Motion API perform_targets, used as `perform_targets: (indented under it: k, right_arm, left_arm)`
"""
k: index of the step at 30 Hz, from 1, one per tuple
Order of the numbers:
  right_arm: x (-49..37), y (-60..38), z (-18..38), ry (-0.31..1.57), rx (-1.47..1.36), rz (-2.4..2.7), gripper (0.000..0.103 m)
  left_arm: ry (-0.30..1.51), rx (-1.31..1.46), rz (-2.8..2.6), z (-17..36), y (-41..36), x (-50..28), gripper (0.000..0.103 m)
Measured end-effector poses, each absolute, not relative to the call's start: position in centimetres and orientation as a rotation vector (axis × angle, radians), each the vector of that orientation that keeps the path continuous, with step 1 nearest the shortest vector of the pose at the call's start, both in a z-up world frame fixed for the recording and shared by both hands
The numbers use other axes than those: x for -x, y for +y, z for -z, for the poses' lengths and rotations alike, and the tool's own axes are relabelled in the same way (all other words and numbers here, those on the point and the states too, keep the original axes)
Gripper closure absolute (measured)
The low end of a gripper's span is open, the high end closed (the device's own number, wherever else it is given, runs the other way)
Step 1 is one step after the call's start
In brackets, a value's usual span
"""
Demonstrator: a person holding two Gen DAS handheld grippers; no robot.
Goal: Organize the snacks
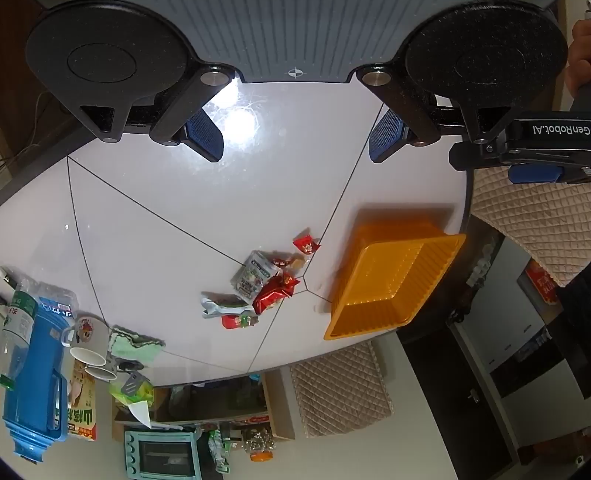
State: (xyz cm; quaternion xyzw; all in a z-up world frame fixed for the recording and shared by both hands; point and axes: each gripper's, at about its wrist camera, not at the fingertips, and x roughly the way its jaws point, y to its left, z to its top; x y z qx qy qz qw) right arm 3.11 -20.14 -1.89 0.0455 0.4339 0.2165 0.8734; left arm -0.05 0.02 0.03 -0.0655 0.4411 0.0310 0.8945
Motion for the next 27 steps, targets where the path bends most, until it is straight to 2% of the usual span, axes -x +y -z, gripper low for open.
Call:
perform_targets:
  k: [27]
  right_arm:
    - [-3.24, -20.06, 2.01, 0.912, -0.093, -0.454, 0.017]
  left_arm:
    - [0.933, 0.134, -0.061, 0.11, -0.24, -0.23, 0.002]
